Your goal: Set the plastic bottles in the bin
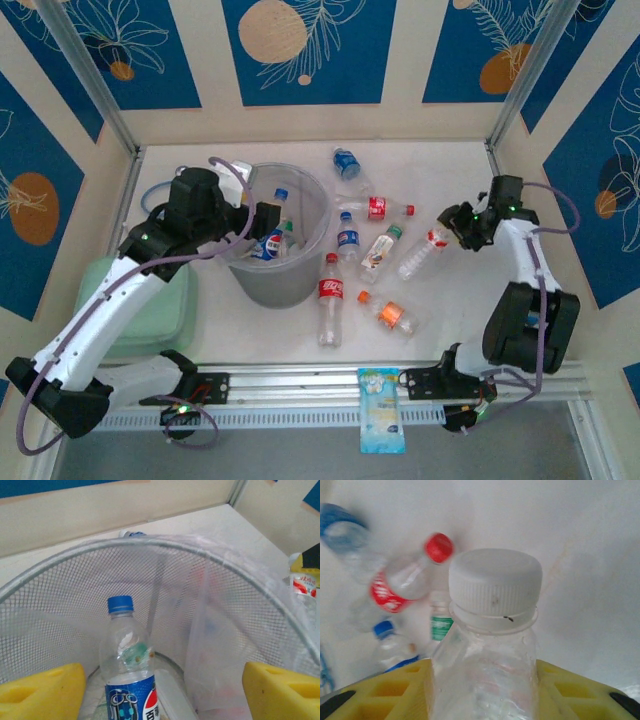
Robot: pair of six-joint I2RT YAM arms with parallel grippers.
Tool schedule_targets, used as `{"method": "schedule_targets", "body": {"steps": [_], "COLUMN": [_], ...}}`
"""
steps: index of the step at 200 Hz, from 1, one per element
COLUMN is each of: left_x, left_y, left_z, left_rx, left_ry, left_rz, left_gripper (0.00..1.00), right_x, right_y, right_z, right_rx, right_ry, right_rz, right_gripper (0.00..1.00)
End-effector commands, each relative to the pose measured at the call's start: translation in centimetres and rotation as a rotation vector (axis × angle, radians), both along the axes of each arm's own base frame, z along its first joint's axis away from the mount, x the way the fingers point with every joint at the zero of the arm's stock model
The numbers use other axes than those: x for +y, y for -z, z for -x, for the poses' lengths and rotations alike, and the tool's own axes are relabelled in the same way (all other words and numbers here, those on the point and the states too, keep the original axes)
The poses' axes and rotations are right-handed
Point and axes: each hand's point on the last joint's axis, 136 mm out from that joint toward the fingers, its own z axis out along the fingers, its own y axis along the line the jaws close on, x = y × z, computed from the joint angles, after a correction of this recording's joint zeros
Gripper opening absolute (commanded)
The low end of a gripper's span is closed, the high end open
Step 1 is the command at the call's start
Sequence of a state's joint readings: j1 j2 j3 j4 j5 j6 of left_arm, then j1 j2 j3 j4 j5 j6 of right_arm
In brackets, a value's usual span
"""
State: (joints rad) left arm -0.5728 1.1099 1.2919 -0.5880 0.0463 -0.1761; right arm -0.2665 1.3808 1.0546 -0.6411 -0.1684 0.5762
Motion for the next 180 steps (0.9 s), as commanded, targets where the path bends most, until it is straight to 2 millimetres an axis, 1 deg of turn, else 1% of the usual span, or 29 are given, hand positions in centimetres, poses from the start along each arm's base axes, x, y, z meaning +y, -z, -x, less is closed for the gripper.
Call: {"method": "schedule_targets", "body": {"steps": [1,18,28,53,70,93,113,127,137,144,152,164,180], "left_x": [-1.7,-2.8,-3.7,-6.8,-8.2,-8.4,-7.9,-7.1,-6.2,-5.2,-4.0,-2.3,0.0], "left_y": [-3.6,-4.9,-5.6,-8.1,-9.3,-9.3,-9.1,-9.7,-10.3,-10.8,-10.9,-10.5,-9.1], "left_z": [0.9,1.4,1.9,4.1,5.0,4.2,3.7,3.8,3.9,3.9,3.7,3.3,2.4], "left_rx": [-0.042,-0.033,-0.020,0.001,-0.031,-0.046,-0.061,-0.114,-0.154,-0.171,-0.172,-0.156,-0.108], "left_ry": [0.089,0.147,0.197,0.394,0.452,0.420,0.379,0.350,0.315,0.284,0.237,0.164,0.064], "left_rz": [0.091,0.138,0.172,0.282,0.279,0.242,0.227,0.243,0.272,0.289,0.285,0.258,0.224], "left_gripper": [0.83,0.84,0.86,0.88,0.88,0.88,0.88,0.88,0.88,0.88,0.88,0.87,0.85], "right_x": [2.0,4.1,6.1,10.5,13.3,17.4,20.4,22.3,23.6,24.4,25.4,26.8,28.7], "right_y": [-5.7,-10.5,-13.7,-20.7,-24.4,-28.4,-30.9,-31.9,-31.9,-31.9,-31.8,-32.0,-31.9], "right_z": [0.8,1.0,1.4,3.2,4.5,6.3,7.1,7.2,6.9,6.7,6.5,6.2,5.7], "right_rx": [-0.138,-0.302,-0.414,-0.633,-0.738,-0.846,-0.914,-0.951,-0.968,-0.988,-1.005,-1.029,-1.050], "right_ry": [-0.090,-0.183,-0.264,-0.436,-0.528,-0.661,-0.727,-0.752,-0.756,-0.759,-0.766,-0.779,-0.800], "right_rz": [-0.047,-0.095,-0.141,-0.199,-0.198,-0.198,-0.200,-0.184,-0.137,-0.095,-0.059,-0.047,-0.063], "right_gripper": [0.41,0.35,0.34,0.30,0.27,0.25,0.22,0.21,0.21,0.21,0.20,0.20,0.19]}}
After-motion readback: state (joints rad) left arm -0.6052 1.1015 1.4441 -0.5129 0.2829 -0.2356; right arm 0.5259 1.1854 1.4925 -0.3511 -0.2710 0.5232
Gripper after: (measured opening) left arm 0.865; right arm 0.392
